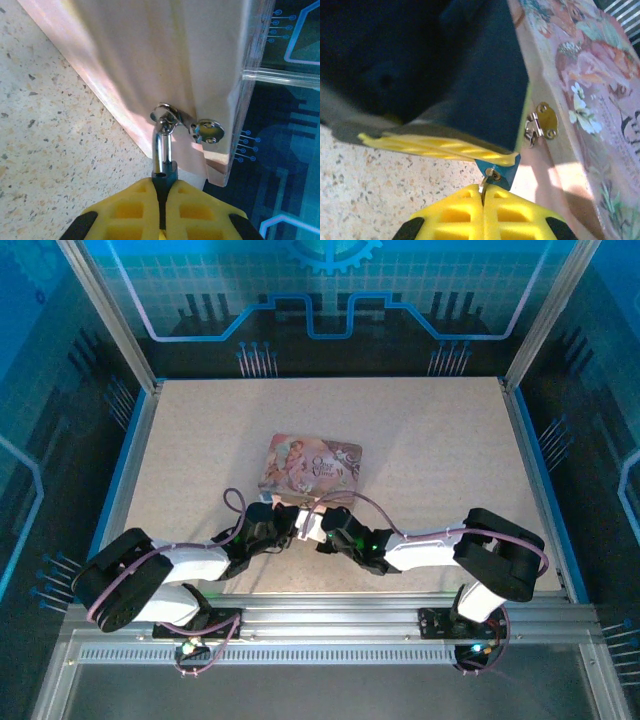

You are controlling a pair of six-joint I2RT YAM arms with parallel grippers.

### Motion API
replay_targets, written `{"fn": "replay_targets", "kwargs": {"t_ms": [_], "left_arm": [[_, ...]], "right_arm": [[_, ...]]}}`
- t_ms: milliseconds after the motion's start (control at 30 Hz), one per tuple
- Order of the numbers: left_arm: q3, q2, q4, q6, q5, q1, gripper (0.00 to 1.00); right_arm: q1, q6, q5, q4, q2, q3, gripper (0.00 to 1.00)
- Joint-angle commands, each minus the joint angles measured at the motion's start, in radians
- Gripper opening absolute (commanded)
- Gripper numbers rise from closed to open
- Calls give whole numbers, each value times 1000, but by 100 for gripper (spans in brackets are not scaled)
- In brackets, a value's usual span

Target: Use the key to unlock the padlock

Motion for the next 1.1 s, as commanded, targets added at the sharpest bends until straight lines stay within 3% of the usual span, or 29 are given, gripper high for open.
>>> {"fn": "replay_targets", "kwargs": {"t_ms": [0,567,900,1067], "left_arm": [[38,5,74,23,35,-21,1],[37,42,92,36,28,-30,0],[39,61,103,40,22,-35,0],[38,61,95,53,15,-37,11]], "right_arm": [[3,229,-17,-6,-9,66,0],[-70,770,-242,90,-6,-9,0],[-89,892,-292,113,-1,-30,0],[-91,906,-272,101,12,-38,0]]}}
